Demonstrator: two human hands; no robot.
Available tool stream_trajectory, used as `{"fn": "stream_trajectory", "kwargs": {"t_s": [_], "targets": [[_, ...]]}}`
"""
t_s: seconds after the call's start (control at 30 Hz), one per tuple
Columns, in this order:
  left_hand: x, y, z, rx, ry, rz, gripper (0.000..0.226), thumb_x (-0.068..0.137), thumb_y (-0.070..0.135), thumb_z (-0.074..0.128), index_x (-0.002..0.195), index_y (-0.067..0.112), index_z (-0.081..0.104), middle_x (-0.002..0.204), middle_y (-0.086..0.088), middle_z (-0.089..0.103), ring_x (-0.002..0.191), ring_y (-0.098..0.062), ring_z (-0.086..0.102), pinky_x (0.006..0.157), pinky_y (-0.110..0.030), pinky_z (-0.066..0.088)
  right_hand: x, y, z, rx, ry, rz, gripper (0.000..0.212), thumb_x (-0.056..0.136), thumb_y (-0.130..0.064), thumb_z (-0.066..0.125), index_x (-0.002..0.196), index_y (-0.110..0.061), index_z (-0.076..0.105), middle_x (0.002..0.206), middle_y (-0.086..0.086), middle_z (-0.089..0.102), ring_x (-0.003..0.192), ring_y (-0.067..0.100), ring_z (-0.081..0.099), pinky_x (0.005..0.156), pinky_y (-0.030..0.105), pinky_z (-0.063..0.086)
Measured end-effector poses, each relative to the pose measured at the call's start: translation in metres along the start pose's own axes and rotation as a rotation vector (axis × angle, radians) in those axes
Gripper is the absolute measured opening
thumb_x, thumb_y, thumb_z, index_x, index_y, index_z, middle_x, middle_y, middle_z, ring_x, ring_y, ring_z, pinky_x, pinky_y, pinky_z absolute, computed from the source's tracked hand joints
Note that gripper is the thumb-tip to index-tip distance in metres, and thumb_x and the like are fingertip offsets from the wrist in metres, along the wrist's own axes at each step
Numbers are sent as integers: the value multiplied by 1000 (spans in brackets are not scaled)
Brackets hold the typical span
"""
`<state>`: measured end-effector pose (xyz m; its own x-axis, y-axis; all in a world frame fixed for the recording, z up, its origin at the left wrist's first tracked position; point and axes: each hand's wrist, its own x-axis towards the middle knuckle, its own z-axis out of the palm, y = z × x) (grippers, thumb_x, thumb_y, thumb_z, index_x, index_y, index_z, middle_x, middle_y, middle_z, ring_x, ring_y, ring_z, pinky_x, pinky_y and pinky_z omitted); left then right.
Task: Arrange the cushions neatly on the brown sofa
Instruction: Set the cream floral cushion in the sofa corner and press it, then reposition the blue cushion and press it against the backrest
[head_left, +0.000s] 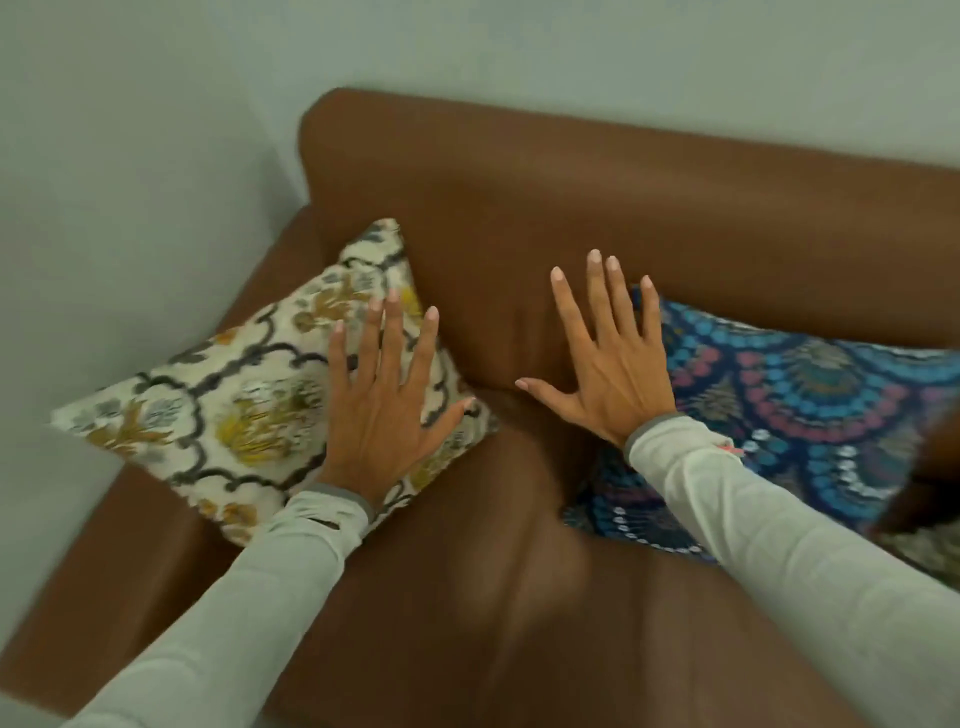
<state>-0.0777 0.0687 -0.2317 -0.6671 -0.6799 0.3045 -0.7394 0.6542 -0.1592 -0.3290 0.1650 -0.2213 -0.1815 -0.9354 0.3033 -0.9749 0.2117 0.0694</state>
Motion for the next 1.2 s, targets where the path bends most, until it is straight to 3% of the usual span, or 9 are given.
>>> {"fn": "stream_trajectory", "kwargs": {"t_s": [0.13, 0.3, 0.4, 0.47, 0.53, 0.67, 1.0, 1.13, 1.2], "targets": [[27, 87, -4, -270, -63, 32, 98, 100, 77, 38, 171, 11, 23, 174, -27, 25, 159, -45, 31, 126, -64, 29, -56, 77, -19, -53, -7, 179, 112, 90, -88, 38, 172, -16, 14, 176, 27, 17, 163, 46, 20, 129, 68, 19], [44, 180, 3, -918, -476, -260, 122, 85, 85, 52, 173, 22, -5, 179, -16, 12, 160, -38, 27, 125, -56, 34, -135, 165, -28, 57, -70, 552, 119, 87, -87, 50, 172, -15, 7, 178, 23, 11, 166, 42, 14, 130, 65, 17], [51, 215, 11, -1139, -597, -420, 132, 74, 86, 60, 173, 25, -2, 181, -7, 12, 164, -31, 19, 131, -54, 25, -168, 205, -21, 362, -46, 846, 127, 82, -83, 65, 171, -14, 5, 178, 21, 14, 166, 38, 15, 131, 59, 18], [55, 232, 17, -1274, -593, -488, 122, 75, 81, 68, 172, 29, 15, 175, 1, 32, 159, -28, 34, 129, -56, 32, -183, 227, -13, 751, -28, 1057, 134, 76, -78, 77, 171, -16, 7, 176, 15, 26, 162, 35, 28, 131, 55, 27], [57, 247, 20, -1398, -587, -539, 106, 75, 76, 75, 165, 39, 32, 161, 11, 51, 147, -22, 50, 121, -57, 43, -192, 238, -4, 1128, -53, 1216, 130, 63, -78, 84, 167, -24, 26, 163, 4, 50, 148, 32, 52, 124, 54, 42], [55, 266, 23, -1550, -483, -608, 96, 70, 68, 90, 151, 38, 50, 141, 16, 66, 127, -10, 66, 112, -51, 54, -196, 237, 15, 1340, -12, 1217, 98, 62, -73, 86, 146, -33, 56, 139, -9, 71, 125, 22, 70, 112, 51, 54], [56, 252, 22, -1586, -353, -601, 90, 67, 56, 92, 145, 29, 57, 136, 10, 73, 122, -10, 71, 111, -48, 57, -188, 212, 7, 1306, 96, 1145, 86, 66, -75, 83, 139, -40, 55, 135, -15, 71, 128, 18, 67, 115, 50, 51], [55, 254, 21, -1462, -364, -548, 101, 73, 64, 88, 158, 34, 43, 150, 9, 63, 136, -14, 62, 119, -52, 49, -187, 214, 3, 1234, 36, 1136, 90, 68, -77, 79, 144, -39, 48, 142, -11, 65, 135, 22, 61, 120, 51, 47], [51, 257, 18, -1183, -261, -484, 114, 83, 66, 82, 170, 29, 20, 170, -4, 40, 155, -25, 41, 128, -60, 33, -187, 216, 2, 1050, 30, 1069, 100, 78, -76, 75, 158, -32, 36, 161, 0, 51, 150, 28, 47, 126, 55, 38]]}}
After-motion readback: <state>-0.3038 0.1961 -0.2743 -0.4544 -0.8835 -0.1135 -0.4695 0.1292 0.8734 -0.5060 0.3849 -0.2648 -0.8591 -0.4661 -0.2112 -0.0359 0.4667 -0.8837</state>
